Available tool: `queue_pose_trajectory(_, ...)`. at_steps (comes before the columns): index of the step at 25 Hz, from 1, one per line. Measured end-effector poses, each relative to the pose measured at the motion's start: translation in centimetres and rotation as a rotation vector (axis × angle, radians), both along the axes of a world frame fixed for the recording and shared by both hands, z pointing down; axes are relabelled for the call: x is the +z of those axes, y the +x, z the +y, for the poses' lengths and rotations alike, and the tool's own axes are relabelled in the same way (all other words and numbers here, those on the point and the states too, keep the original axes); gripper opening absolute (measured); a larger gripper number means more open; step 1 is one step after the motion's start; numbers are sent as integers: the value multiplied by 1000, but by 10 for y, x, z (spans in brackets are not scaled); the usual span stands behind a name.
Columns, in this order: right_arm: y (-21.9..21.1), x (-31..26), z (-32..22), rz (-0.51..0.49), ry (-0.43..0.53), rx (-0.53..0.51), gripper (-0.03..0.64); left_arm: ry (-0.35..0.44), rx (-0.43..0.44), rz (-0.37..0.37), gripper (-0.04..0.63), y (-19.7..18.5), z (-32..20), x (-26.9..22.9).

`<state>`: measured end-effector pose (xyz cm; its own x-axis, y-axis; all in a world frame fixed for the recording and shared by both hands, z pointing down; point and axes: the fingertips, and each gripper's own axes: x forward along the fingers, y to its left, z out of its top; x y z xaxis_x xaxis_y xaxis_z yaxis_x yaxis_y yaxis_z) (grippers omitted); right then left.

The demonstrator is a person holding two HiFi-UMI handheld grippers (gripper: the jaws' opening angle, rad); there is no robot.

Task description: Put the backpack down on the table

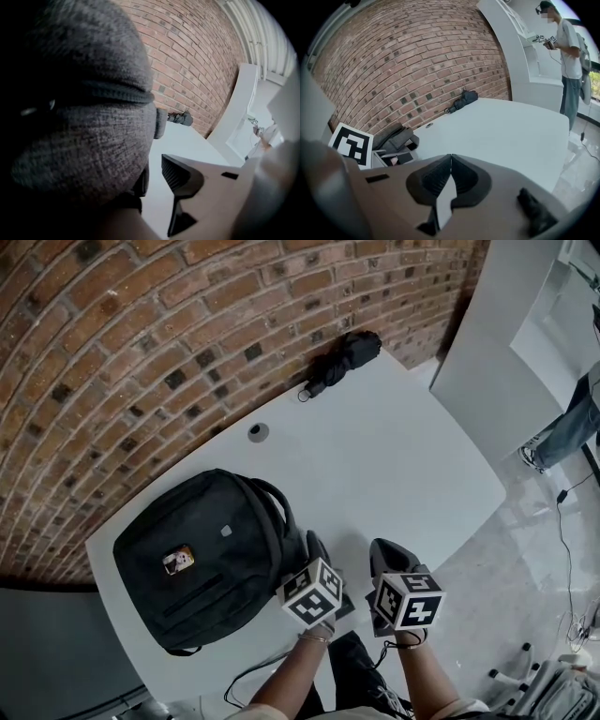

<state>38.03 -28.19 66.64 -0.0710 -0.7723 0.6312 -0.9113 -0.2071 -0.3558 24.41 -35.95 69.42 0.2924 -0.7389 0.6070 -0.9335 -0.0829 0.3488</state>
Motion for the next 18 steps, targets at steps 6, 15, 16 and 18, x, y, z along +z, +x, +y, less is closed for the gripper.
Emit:
queue_pose_trajectory(6,-1,1,1,3,-5,-9,31,-18,-40,56,234,4,6,3)
queue_pose_trajectory(15,0,-1,13,13,-7,-7,31,-66,-20,65,255,8,29,7)
queue_pose_trajectory(16,0,-2,14,15,-8,-7,31,-71,-8,66,255,9,34,6)
queue_pose_trajectory(18,-1,-4,17,18,-8,-11,31,-80,17,65,255,11,42,4)
